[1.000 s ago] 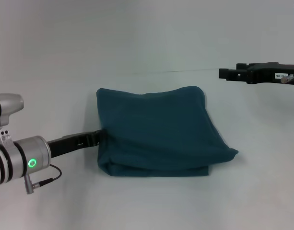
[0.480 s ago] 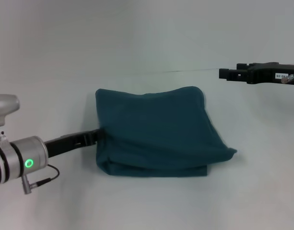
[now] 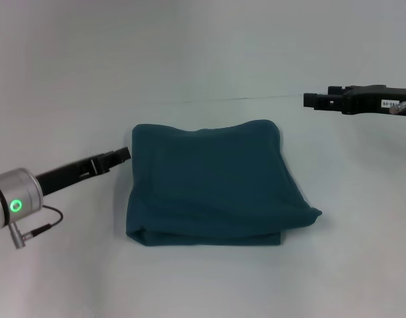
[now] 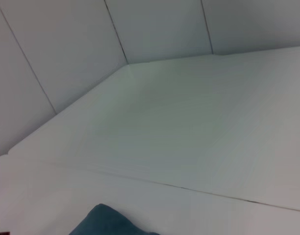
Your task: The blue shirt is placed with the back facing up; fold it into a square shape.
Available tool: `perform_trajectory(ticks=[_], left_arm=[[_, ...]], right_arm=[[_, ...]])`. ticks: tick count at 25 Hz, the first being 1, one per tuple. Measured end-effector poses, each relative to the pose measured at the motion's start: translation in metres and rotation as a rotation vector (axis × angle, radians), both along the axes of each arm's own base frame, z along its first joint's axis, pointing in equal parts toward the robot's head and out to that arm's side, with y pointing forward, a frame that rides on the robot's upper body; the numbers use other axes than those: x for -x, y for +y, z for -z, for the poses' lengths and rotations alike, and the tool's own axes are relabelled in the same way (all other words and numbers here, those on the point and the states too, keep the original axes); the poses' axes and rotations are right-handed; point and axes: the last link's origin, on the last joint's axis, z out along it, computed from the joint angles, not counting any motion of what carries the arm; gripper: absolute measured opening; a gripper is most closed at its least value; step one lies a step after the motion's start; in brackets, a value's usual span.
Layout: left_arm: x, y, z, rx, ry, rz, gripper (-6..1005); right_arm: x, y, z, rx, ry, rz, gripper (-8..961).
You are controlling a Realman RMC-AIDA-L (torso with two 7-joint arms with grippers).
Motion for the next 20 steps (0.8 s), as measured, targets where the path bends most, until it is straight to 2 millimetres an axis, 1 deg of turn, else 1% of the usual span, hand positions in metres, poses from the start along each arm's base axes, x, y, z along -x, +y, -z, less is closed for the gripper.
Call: perform_trajectory(ticks=[4,6,7,8,10,12,17,20], left_arm=[[-0.011,0.008,-0.010,-0.040,-0.012,0.037,404],[-0.022,0.014,-0.015,-0.065,-0.024,0.085,472],[-0.022,0.014,-0.015,-0.065,-0.024,0.085,506],[-0.039,0.019,-0.020,-0.091,-0.044,0.159,540],[-0.045,0.021,-0.021,-0.097,-0.048,0.189,587],[-0.056,0.023,-0.021,-0.097,-0.050,0.240,634],[-0.074,0.020,-0.015,-0.069,-0.051,0.354,751],[-0.084,0.012,-0.013,-0.064,-0.074,0.442,834]], right_arm=[[-0.003,0.000,-0.004,-0.011,0.004,0.007,791],[-0.005,-0.001,-0.007,-0.022,0.010,0.014,790],[-0.006,-0.001,-0.008,-0.024,0.016,0.016,790],[-0.006,-0.002,-0.009,-0.025,0.021,0.018,790],[-0.008,-0.005,-0.010,-0.023,0.033,0.019,796],[-0.009,-0.008,-0.011,-0.015,0.041,0.016,815],[-0.011,-0.018,-0.010,-0.006,0.055,-0.032,889],[-0.012,-0.028,-0.012,-0.016,0.089,-0.087,921]])
